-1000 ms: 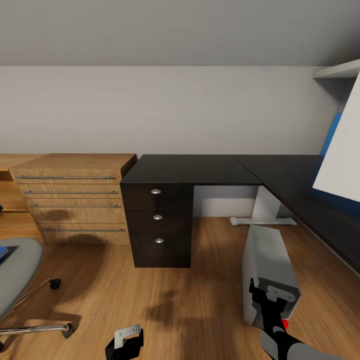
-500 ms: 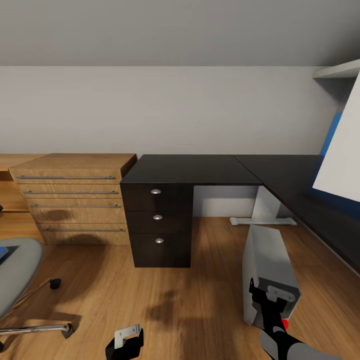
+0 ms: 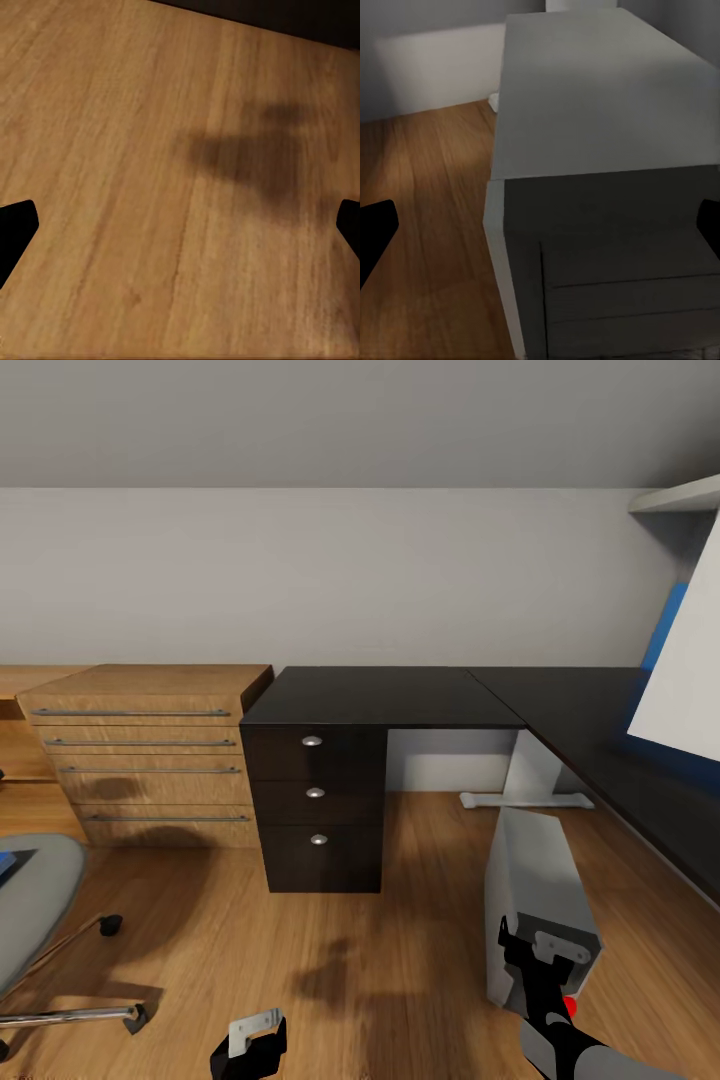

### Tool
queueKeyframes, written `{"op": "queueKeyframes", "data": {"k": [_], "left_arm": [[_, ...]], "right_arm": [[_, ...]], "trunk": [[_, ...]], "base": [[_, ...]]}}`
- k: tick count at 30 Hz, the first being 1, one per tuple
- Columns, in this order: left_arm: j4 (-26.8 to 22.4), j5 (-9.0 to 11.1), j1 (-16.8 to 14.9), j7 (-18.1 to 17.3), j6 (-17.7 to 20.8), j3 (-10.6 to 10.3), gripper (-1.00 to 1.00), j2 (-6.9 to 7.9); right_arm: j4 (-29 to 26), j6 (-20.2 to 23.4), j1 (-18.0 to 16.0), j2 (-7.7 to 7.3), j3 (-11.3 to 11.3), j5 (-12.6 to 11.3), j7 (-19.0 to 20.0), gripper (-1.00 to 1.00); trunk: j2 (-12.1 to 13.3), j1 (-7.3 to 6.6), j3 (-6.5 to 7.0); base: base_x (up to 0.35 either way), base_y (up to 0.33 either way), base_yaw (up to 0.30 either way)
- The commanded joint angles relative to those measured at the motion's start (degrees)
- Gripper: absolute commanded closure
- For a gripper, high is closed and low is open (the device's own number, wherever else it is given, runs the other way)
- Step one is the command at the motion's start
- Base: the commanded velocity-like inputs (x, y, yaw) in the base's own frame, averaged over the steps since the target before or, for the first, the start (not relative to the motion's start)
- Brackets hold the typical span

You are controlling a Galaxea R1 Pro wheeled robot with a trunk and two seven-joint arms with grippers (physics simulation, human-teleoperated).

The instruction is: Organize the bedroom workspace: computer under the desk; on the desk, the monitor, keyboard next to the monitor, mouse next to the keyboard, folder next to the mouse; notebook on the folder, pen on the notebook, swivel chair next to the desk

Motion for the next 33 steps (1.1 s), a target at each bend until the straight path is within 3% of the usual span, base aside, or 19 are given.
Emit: {"op": "queueKeyframes", "data": {"k": [1, 19, 33], "left_arm": [[0.0, 0.4, 0.0, 0.1, -0.2, -0.2, -1.0, 0.0], [0.0, 0.4, 0.0, 0.1, -0.2, -0.2, -1.0, 0.0], [0.0, 0.4, 0.0, 0.1, -0.2, -0.1, -1.0, 0.0]], "right_arm": [[0.0, -0.1, 0.0, 0.0, 0.5, -0.2, -0.3, -1.0], [0.0, -0.1, 0.0, 0.0, 0.5, -0.2, -0.3, -1.0], [0.0, -0.1, 0.0, 0.0, 0.5, -0.2, -0.3, -1.0]], "trunk": [[0.0, 0.01, -0.28], [-0.3, 0.47, -4.27], [-0.3, 0.47, -4.27]], "base": [[0.0, 0.0, 0.0], [0.0, 0.0, 0.0], [0.0, 0.0, 0.0]]}}
